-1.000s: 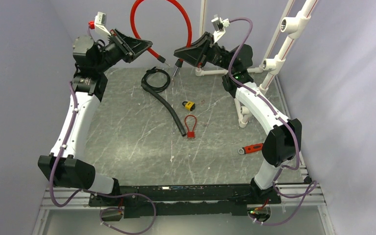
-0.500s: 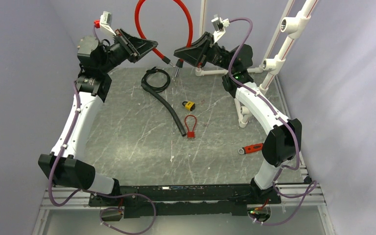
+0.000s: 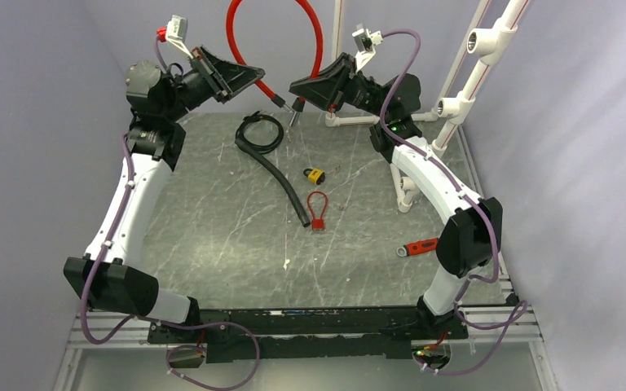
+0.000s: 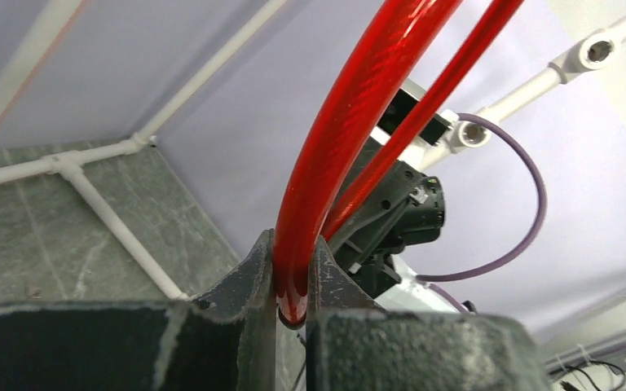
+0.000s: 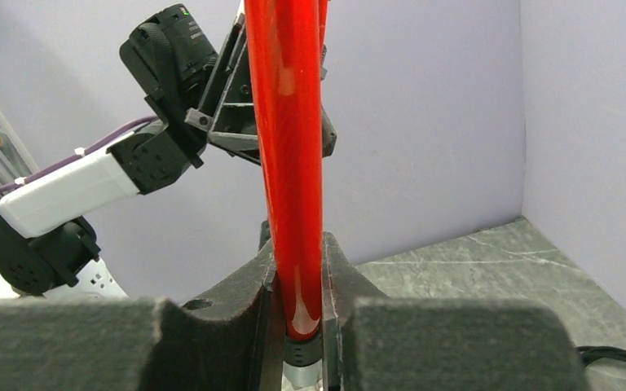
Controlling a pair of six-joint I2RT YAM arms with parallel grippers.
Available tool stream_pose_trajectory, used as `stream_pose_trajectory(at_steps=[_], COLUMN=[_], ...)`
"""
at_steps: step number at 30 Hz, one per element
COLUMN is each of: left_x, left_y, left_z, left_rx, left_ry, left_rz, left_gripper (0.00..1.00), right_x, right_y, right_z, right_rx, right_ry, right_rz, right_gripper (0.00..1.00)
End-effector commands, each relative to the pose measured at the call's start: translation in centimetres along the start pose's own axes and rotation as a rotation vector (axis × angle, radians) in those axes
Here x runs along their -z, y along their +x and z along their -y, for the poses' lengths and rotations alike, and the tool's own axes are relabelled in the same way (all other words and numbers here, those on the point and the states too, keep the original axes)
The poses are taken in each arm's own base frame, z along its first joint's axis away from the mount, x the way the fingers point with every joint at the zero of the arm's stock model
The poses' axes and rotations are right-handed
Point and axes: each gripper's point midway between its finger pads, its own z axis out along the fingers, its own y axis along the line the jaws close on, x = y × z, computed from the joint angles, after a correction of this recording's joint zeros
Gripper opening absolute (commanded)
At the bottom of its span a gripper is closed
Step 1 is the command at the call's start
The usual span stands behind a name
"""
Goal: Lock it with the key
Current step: Lock the lock.
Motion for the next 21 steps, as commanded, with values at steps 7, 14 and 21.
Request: stream_pose_trajectory(at_steps=[7, 14, 21], left_x=[1.5, 0.2, -0.8], left_y=[-2.7, -0.8, -0.2], left_z=[-1.8, -1.6, -0.3], left_rx=[-0.125, -0.082, -0.045], left_ry=[-0.093, -0.064, -0.002], left_rz=[0.129, 0.099, 0.073], left_gripper=[0.0, 0.0, 0.0], right_x=[-0.3, -0.6, -0.7], right_y=[-3.2, -3.3, -3.0], right_z=[-3.5, -4.2, -4.2], right_rx=[0.106, 0.101, 0.097], right_ry=[-0.077, -0.098, -0.099], right_rz=[0.064, 0.067, 0.064], right_gripper=[0.0, 0.0, 0.0])
